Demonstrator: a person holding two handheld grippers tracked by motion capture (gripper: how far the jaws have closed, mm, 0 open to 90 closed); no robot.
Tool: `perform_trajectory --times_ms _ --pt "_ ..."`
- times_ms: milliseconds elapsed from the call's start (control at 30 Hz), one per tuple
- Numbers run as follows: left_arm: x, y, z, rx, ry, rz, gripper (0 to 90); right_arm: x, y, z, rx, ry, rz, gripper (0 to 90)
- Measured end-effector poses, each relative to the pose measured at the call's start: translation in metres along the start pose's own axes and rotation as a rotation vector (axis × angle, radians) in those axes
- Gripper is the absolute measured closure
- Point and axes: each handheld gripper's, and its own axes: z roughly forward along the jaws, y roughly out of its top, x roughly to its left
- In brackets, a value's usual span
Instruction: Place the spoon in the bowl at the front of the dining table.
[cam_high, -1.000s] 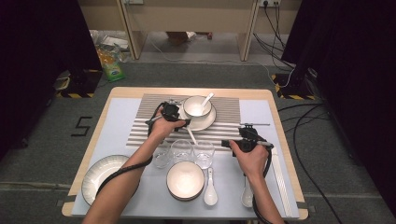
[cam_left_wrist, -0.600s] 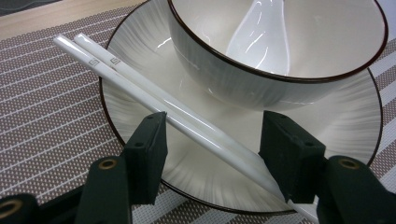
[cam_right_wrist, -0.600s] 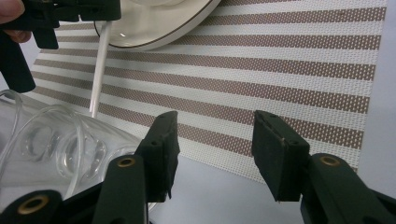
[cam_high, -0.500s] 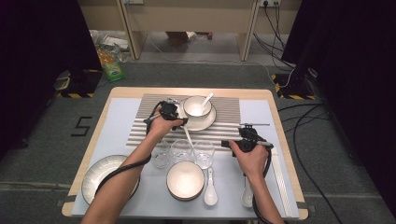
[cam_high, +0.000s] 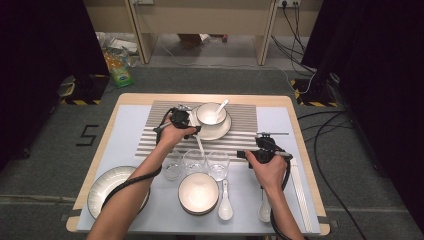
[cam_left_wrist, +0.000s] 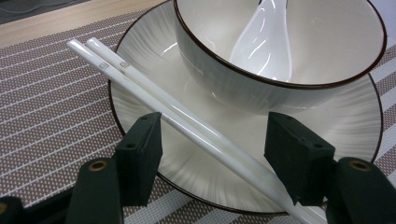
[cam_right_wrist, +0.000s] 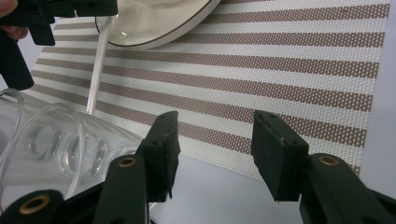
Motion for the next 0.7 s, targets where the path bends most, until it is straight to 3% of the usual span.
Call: perform_trajectory --times_ms 700 --pt "-0.0023 -0.0012 0.0063 0.026 0.002 0.029 40.0 -0.0027 -0.0004 0.0006 0.007 0.004 0.005 51.8"
